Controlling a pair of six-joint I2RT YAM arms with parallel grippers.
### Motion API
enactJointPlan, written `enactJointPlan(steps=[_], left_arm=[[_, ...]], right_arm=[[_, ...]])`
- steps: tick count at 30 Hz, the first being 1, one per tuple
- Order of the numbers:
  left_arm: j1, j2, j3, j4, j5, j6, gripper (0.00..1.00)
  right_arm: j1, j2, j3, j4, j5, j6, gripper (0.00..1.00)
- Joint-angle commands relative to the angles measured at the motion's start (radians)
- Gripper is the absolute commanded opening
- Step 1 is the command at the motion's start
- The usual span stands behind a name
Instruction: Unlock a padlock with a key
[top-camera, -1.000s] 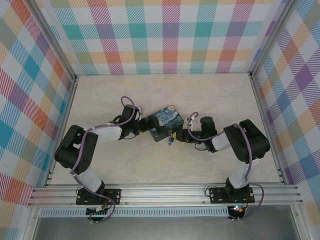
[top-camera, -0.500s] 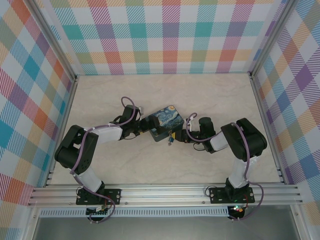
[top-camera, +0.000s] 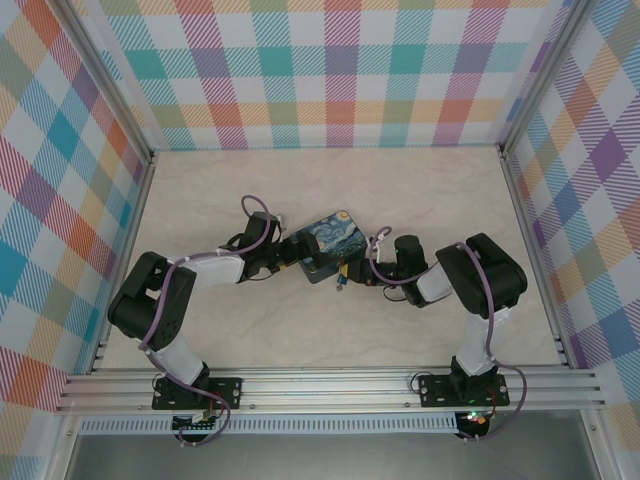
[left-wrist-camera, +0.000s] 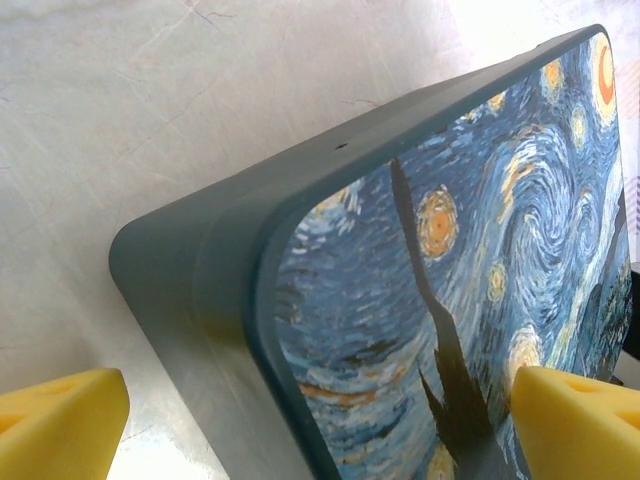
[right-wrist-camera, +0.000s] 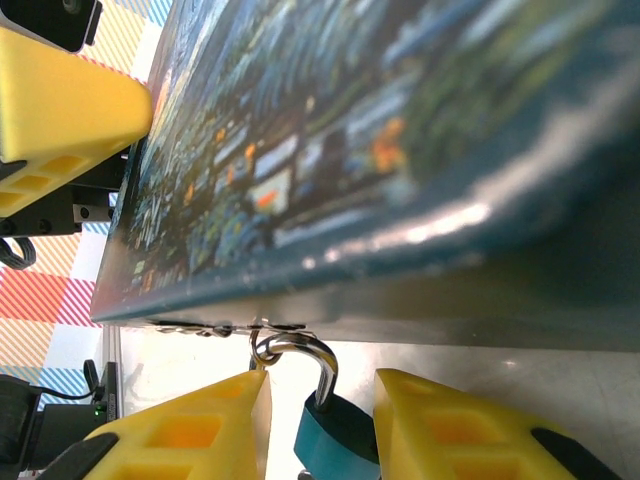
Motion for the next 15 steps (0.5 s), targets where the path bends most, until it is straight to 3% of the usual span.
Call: enactJointPlan(steps=[1, 15], left_arm=[[-0.013, -0.015, -0.032, -0.082, -0.023, 0.005, 0.97], [-0.012, -0.044, -0.049, -0.087, -0.036, 0.000, 0.97]], right_arm=[[0.028, 0.054, -0.004, -0.060, 0.001, 0.025, 0.32], [0.031, 0.050, -0.005, -0.049, 0.025, 0.041, 0.15]])
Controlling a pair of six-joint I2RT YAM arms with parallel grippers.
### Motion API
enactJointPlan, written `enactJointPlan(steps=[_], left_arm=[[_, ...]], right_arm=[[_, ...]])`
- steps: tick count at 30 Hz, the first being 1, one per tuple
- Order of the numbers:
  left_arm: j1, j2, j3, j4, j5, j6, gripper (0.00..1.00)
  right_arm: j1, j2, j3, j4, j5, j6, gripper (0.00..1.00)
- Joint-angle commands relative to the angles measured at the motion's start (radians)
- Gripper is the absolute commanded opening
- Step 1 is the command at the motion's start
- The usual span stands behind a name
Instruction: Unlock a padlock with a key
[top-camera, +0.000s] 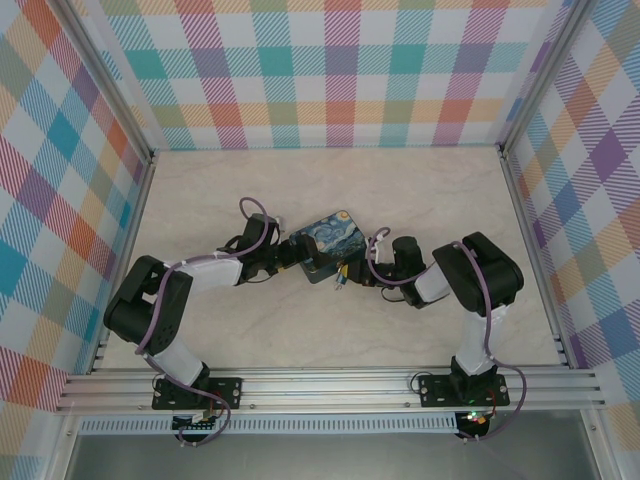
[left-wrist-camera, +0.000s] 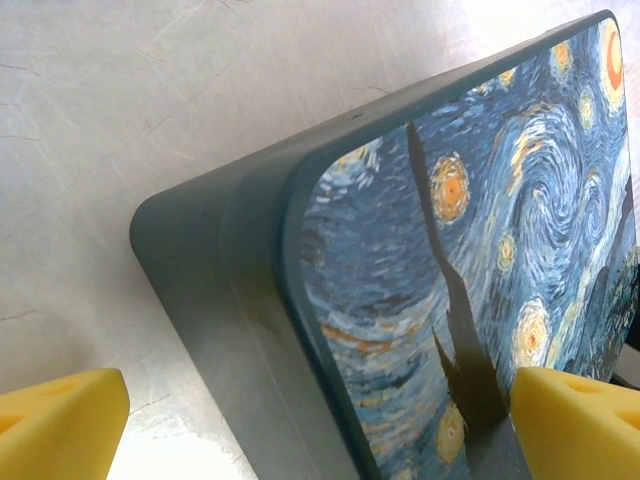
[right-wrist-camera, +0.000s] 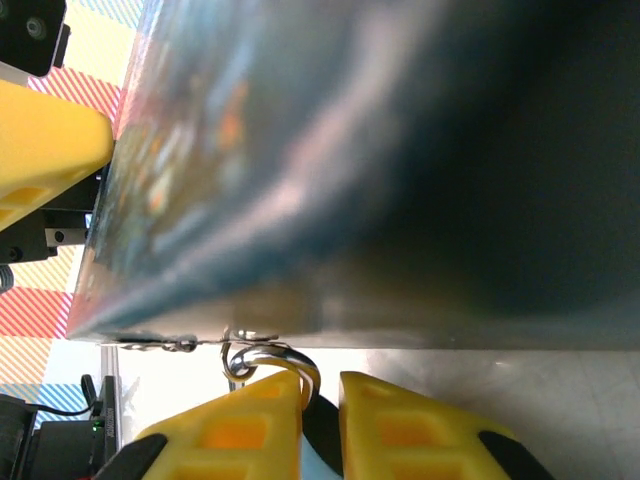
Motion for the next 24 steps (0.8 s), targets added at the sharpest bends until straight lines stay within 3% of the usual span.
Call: enactJointPlan(steps=[1, 10, 24], left_arm=[[-0.011, -0.014, -0.028, -0.064, -0.026, -0.001, 0.97], [-0.011, -0.020, -0.031, -0.077, -0.038, 0.004, 0.97], [-0.011, -0.025, -0.040, -0.084, -0.049, 0.009, 0.97]], right_arm=[[0.017, 0.028, -0.007, -0.058, -0.004, 0.008, 0.13], [0.016, -0.010, -0.036, -0.004, 0.011, 0.036, 0.00], [-0.001, -0.043, -0.071, 0.081, 0.052, 0.160, 0.00]])
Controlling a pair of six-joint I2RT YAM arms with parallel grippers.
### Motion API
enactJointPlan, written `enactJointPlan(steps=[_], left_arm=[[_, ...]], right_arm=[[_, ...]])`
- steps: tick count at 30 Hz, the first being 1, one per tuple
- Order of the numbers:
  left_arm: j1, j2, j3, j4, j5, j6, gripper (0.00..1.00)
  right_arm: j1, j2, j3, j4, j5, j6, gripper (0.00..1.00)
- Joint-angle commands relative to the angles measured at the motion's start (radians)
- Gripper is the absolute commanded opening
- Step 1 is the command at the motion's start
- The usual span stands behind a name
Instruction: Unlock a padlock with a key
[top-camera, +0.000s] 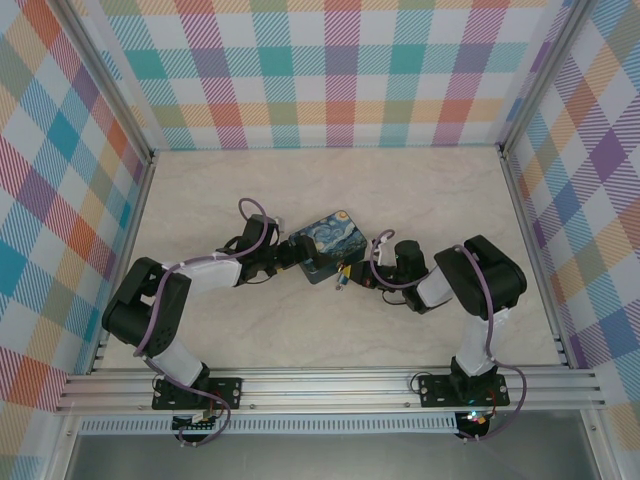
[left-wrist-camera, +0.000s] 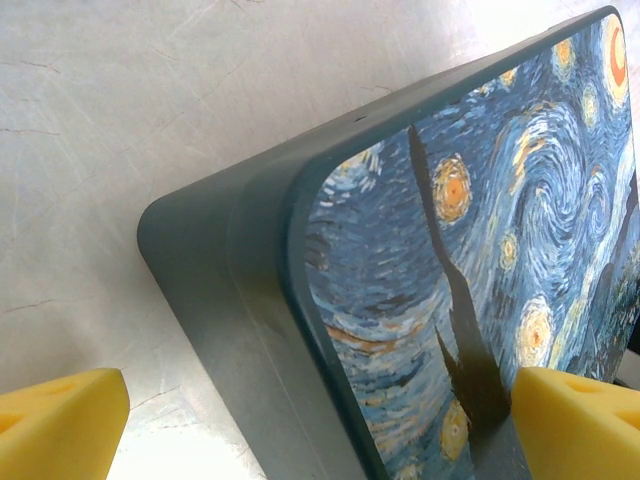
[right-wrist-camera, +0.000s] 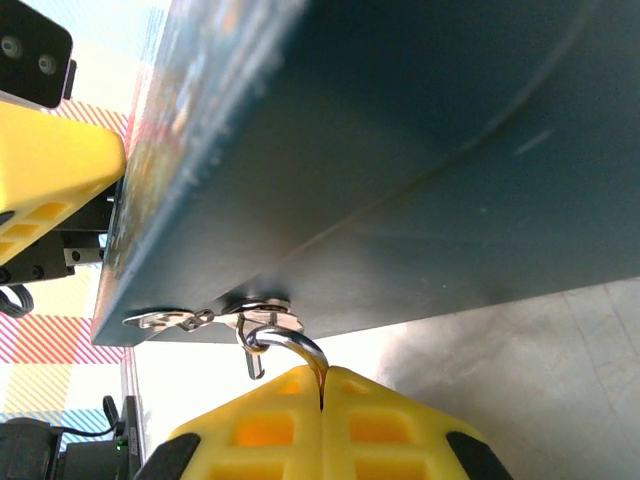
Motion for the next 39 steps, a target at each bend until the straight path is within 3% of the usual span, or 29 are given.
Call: enactJointPlan(steps=[1, 16, 27, 33, 39], left_arm=[[-0.010, -0.016, -0.035, -0.075, -0.031, 0.005, 0.97], [-0.011, -0.045, -0.058, -0.075, -0.037, 0.001, 0.97], [-0.012, -0.046, -0.067, -0.074, -0.037, -0.002, 0.97], [-0.010, -0.075, -0.076, -0.075, -0.043, -0.014, 0.98], [-0.004, -0.150, -0.059, -0.116, -0.058, -0.013, 0.99]], right_arm=[[-0.003, -0.009, -0.018, 0.028, 0.012, 0.068, 0.00], [-0.003, -0.008, -0.064, 0.182, 0.091, 0.225, 0.00], [-0.003, -0.017, -0.093, 0.235, 0.147, 0.253, 0.00], [-0.008, -0.080, -0.118, 0.161, 0.175, 0.204, 0.00], [-0.023, -0.241, -0.146, -0.018, 0.181, 0.130, 0.00]])
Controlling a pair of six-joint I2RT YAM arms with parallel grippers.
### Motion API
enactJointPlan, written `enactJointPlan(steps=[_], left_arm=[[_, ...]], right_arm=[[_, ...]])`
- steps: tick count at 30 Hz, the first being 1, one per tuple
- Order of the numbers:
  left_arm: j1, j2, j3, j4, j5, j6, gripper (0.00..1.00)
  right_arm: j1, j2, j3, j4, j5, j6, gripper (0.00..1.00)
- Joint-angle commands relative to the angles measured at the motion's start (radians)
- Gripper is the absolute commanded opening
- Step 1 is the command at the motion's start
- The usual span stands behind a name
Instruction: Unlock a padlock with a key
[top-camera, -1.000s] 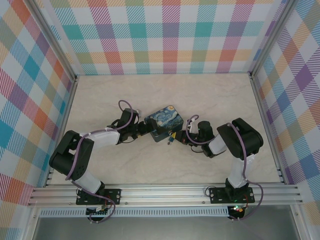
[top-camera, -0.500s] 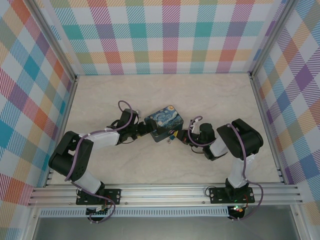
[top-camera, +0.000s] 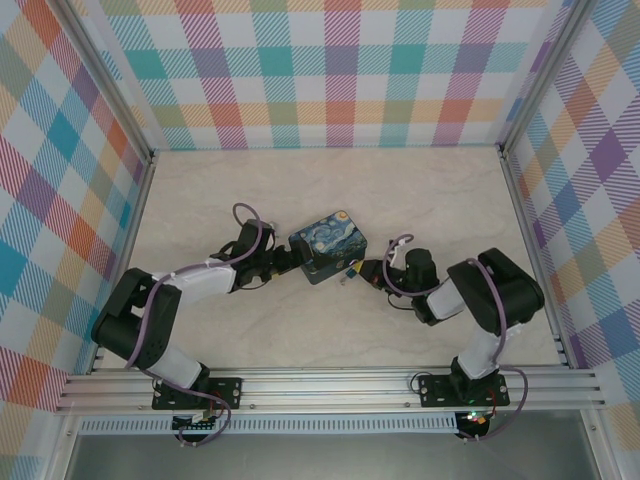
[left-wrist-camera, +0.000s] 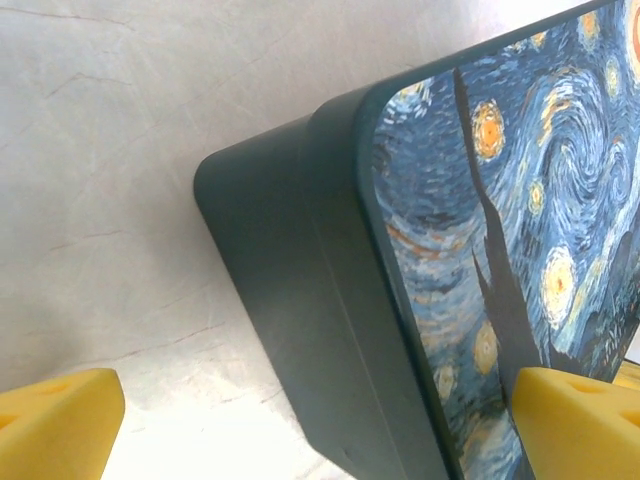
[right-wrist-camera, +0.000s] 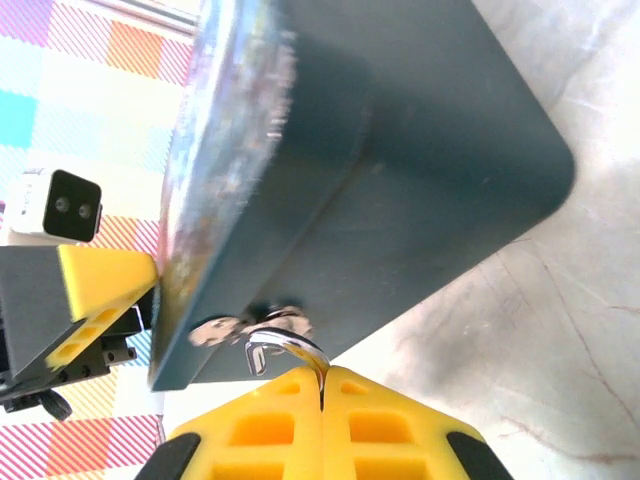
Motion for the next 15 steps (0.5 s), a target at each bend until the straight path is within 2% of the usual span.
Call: enactJointPlan(steps=[1, 4, 11, 15], left_arm=[[0.003, -0.072, -0.001, -0.064, -0.032, -0.002, 0.99], [0.017, -0.130, 0.009, -0.097, -0.045, 0.008, 1.00], [0.054, -0.294, 0.008, -0.174, -0.144, 0.031, 1.00], [0.074, -0.361, 0.007, -0.196, -0.184, 0.049, 1.00]], right_arm=[[-0.010, -0.118, -0.005, -0.146, -0.003, -0.076, 0.00], [-0.011, -0.264, 0.006, -0.360, -0.010, -0.142, 0.00], [-0.011, -0.698, 0.135, -1.210, 0.068, -0.426, 0.01], [-0.011, -0.781, 0.192, -1.510, 0.071, -0.470, 0.01]])
